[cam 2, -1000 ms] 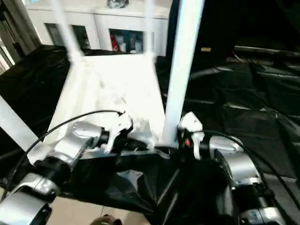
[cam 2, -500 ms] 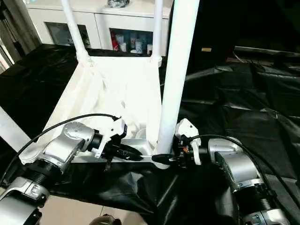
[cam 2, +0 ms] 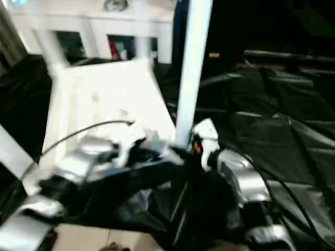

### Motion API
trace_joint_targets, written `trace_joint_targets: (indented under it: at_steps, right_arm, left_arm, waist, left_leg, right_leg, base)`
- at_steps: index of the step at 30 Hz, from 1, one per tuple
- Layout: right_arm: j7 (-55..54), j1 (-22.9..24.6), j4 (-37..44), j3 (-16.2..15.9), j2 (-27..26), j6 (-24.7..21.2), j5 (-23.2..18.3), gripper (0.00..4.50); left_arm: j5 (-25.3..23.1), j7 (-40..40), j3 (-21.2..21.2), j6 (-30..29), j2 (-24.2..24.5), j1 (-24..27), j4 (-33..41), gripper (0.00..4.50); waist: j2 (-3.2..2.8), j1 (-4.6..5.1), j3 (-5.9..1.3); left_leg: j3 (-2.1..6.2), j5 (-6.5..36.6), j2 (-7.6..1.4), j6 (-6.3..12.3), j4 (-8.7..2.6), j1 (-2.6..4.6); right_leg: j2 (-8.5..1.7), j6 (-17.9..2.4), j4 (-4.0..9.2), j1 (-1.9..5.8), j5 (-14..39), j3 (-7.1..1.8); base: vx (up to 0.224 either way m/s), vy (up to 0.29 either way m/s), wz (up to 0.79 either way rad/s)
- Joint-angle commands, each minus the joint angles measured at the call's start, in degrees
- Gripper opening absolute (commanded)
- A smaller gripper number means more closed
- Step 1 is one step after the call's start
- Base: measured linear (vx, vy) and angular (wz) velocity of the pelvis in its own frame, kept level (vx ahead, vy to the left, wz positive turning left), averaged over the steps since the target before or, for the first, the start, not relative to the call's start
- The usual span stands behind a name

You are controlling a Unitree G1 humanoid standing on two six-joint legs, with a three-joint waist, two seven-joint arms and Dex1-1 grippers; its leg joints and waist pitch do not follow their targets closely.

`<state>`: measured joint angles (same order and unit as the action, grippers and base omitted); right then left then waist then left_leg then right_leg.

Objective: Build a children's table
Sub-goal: Rotate leg to tighten

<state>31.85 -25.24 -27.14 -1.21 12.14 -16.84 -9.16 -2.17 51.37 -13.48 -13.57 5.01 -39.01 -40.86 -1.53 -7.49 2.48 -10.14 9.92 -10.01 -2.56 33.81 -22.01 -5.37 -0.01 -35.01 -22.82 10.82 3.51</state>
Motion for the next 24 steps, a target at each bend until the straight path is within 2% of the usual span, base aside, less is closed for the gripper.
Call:
trace_joint_targets:
  at_steps: [1,2,3,5,7,8,10,15,18,19,20,21,24]
  right_arm:
    - [-6.7,0.6,-5.3,-2.4,-3.3,-1.4,3.8,2.59]
    - [-7.5,0.4,-5.5,-2.6,-3.6,-0.3,4.2,2.59]
    - [-8.8,0.1,-6.1,-2.7,-4.2,1.5,5.0,2.59]
    - [-7.7,-0.4,-6.4,-2.0,-5.6,3.5,3.9,3.15]
    - [-5.8,-0.4,-5.5,-1.4,-5.8,3.0,2.2,3.36]
    - [-4.9,-0.5,-5.0,-1.2,-5.8,2.8,1.4,3.48]
    - [-4.1,-0.4,-4.6,-1.6,-5.2,3.3,1.6,3.66]
    - [3.5,0.6,-1.9,-2.8,-1.0,5.4,0.9,3.66]
    - [11.5,2.0,1.3,-4.2,2.5,5.8,-0.3,3.66]
    - [13.0,2.4,2.1,-4.6,3.2,5.6,-0.5,3.66]
    - [19.3,3.9,5.4,-6.0,6.5,4.6,-1.8,3.66]
    - [19.3,3.9,5.4,-6.0,6.5,4.6,-1.8,3.66]
    - [26.8,5.8,9.6,-7.4,10.6,2.8,-3.6,3.66]
  left_arm:
    - [1.9,-3.8,0.2,1.1,-5.6,-3.4,0.6,0.00]
    - [2.0,-3.8,0.1,1.2,-6.0,-3.6,0.6,0.00]
    - [2.0,-3.9,0.1,1.3,-6.6,-3.8,0.3,0.00]
    - [1.9,-2.9,-0.3,1.8,-7.3,-3.7,0.5,0.00]
    - [2.0,-1.8,-0.6,2.2,-7.1,-3.3,1.0,0.00]
    - [2.0,-1.4,-0.5,2.5,-7.0,-3.1,1.1,0.00]
    - [2.1,-0.4,-0.8,2.8,-6.6,-2.8,1.4,0.00]
    - [3.1,4.2,-1.9,2.9,-4.1,-1.4,3.1,0.00]
    - [3.8,7.8,-2.4,2.8,-2.3,-0.4,4.9,0.00]
    - [3.9,8.4,-2.5,2.7,-2.0,-0.2,5.2,0.00]
    - [4.2,11.1,-2.8,2.7,-0.4,0.5,6.3,0.00]
    - [4.2,11.1,-2.8,2.7,-0.4,0.5,6.3,0.00]
    - [4.8,15.2,-3.4,2.6,1.9,1.7,8.0,0.00]
  waist:
    - [0.54,-0.16,-3.28]
    - [0.72,-0.21,-3.34]
    - [0.63,-0.28,-3.41]
    - [0.48,-0.40,-3.54]
    - [0.52,-0.49,-3.60]
    - [0.35,-0.64,-3.57]
    - [0.44,-0.63,-3.50]
    - [0.54,-0.94,-3.42]
    - [0.61,-1.33,-3.47]
    - [0.55,-1.34,-3.50]
    - [0.62,-1.51,-3.46]
    - [0.64,-1.72,-3.43]
    - [0.54,-2.33,-3.38]
  left_leg:
    - [1.23,14.7,-2.82,-0.28,-4.69,0.97]
    - [1.21,13.9,-2.80,0.04,-4.66,0.86]
    - [1.18,13.2,-2.80,0.52,-4.59,0.77]
    - [1.13,12.4,-2.75,1.15,-4.44,0.69]
    - [1.10,11.6,-2.74,1.74,-4.34,0.68]
    - [1.10,11.5,-2.86,2.29,-4.38,0.73]
    - [1.09,11.9,-2.85,2.49,-4.42,0.71]
    - [1.12,12.5,-3.07,2.69,-4.49,0.81]
    - [1.07,11.3,-3.19,4.18,-4.27,0.64]
    - [1.07,10.9,-3.21,4.33,-4.24,0.58]
    - [0.96,10.6,-3.20,4.68,-4.08,0.67]
    - [1.00,10.6,-3.25,4.86,-4.07,0.64]
    - [0.96,11.7,-3.44,5.17,-4.14,0.71]
  right_leg:
    - [-3.99,-10.9,4.88,2.19,14.8,-2.41]
    - [-3.89,-10.9,4.81,2.34,13.2,-2.35]
    - [-3.82,-11.0,4.64,2.37,11.8,-2.30]
    - [-3.81,-11.3,4.44,2.54,9.5,-2.30]
    - [-3.72,-11.7,4.29,2.62,7.9,-2.27]
    - [-3.75,-12.1,4.27,2.63,7.1,-2.25]
    - [-3.73,-12.3,4.26,2.69,7.2,-2.23]
    - [-3.90,-12.2,4.41,2.64,9.0,-2.28]
    - [-3.88,-12.6,4.13,2.88,6.2,-2.26]
    - [-3.89,-12.8,4.01,2.84,5.7,-2.23]
    - [-3.81,-13.2,4.03,2.78,5.1,-2.20]
    - [-3.87,-13.3,3.98,2.91,5.3,-2.17]
    - [-3.79,-13.2,4.14,2.77,7.7,-2.15]
  base:
    - [0.000,0.000,0.00]
    - [0.000,0.000,0.00]
    - [0.000,0.000,0.00]
    - [0.000,0.000,0.00]
    - [0.000,0.000,0.00]
    - [0.000,0.000,0.00]
    - [0.000,0.000,0.00]
    - [0.000,0.000,0.00]
    - [0.000,0.000,0.00]
    - [0.000,0.000,0.00]
    - [0.000,0.000,0.00]
    - [0.000,0.000,0.00]
    - [0.000,0.000,0.00]
